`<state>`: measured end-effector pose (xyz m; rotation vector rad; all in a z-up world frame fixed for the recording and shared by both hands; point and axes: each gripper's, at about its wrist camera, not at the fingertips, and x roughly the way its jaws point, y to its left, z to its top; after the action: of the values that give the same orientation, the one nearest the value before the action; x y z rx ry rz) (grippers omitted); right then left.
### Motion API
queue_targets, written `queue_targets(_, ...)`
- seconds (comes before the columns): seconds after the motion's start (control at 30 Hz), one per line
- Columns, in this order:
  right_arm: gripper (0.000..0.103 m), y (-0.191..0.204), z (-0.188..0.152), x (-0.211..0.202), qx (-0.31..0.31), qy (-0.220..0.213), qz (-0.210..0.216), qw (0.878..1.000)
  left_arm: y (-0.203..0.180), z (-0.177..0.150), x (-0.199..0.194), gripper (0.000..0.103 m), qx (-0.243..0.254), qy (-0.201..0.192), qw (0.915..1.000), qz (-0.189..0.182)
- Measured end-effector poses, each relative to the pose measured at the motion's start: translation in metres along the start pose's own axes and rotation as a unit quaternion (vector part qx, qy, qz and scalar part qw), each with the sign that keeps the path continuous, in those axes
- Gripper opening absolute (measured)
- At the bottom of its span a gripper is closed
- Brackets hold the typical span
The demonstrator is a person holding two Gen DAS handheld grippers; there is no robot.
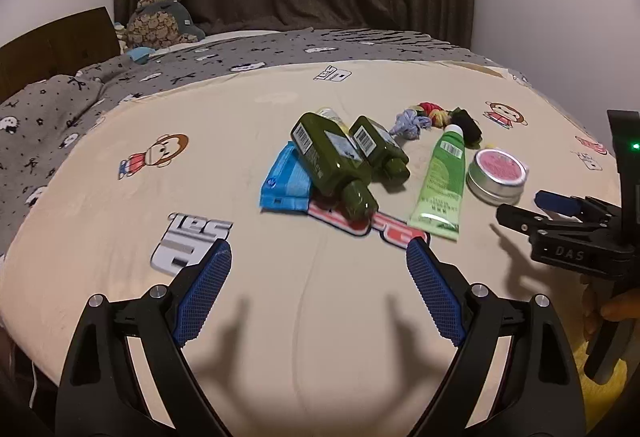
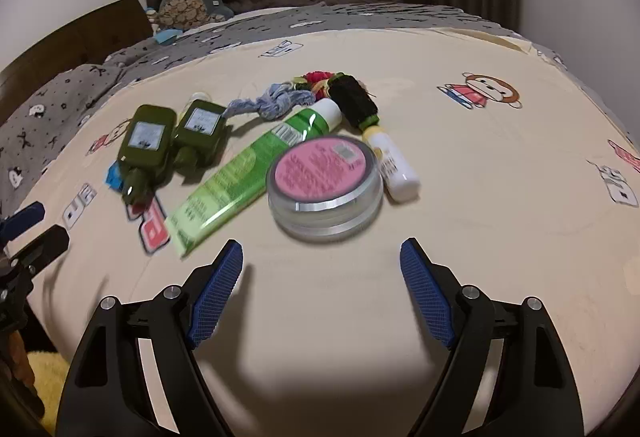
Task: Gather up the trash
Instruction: 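Grasp the olive green bottle with the left tool while the right tool grasps the pink tin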
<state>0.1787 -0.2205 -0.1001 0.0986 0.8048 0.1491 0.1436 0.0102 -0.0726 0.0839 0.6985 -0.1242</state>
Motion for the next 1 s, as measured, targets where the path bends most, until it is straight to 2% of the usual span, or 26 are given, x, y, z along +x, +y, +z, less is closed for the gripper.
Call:
queue_targets(0.33,0.082,0.005,0.026,0.03,0.001,0.008,-0.005,1.0,0.013,0.036,0.04,0.085,-0.011,0.0,0.9999,0.004)
queue_targets(0.4,0.078,0.004,0.029,0.032,0.007,0.007,-0.003,1.0,0.013,0.044,0.051,0.084,-0.009,0.002,0.9999,0.008)
queue_targets(0.43,0.072,0.002,0.029,0.033,0.011,0.007,-0.004,1.0,0.013,0.047,0.058,0.084,-0.011,0.007,0.9999,0.007)
queue_targets(0.63,0.071,-0.001,0.027,0.03,0.008,0.005,0.002,1.0,0.009,0.059,0.092,0.083,-0.025,0.036,0.999,0.0)
queue_targets(0.67,0.071,0.0,0.025,0.028,0.005,0.004,0.002,1.0,0.008,0.06,0.096,0.081,-0.026,0.04,0.9988,-0.002)
queue_targets(0.73,0.071,-0.002,0.024,0.026,0.006,0.002,0.003,1.0,0.004,0.06,0.104,0.068,-0.029,0.049,0.9982,-0.018)
queue_targets(0.83,0.071,-0.007,0.023,0.022,0.01,-0.001,0.004,1.0,-0.005,0.061,0.106,0.057,-0.023,0.049,0.9984,-0.014)
queue_targets(0.87,0.071,-0.009,0.023,0.02,0.011,-0.002,0.003,1.0,-0.007,0.061,0.107,0.051,-0.022,0.05,0.9984,-0.016)
queue_targets(0.9,0.071,-0.011,0.022,0.018,0.013,-0.004,0.003,1.0,-0.009,0.062,0.108,0.036,-0.025,0.052,0.9978,-0.031)
queue_targets(1.0,0.071,-0.015,0.019,0.01,0.011,-0.008,0.0,1.0,-0.013,0.061,0.106,0.035,-0.026,0.053,0.9979,-0.027)
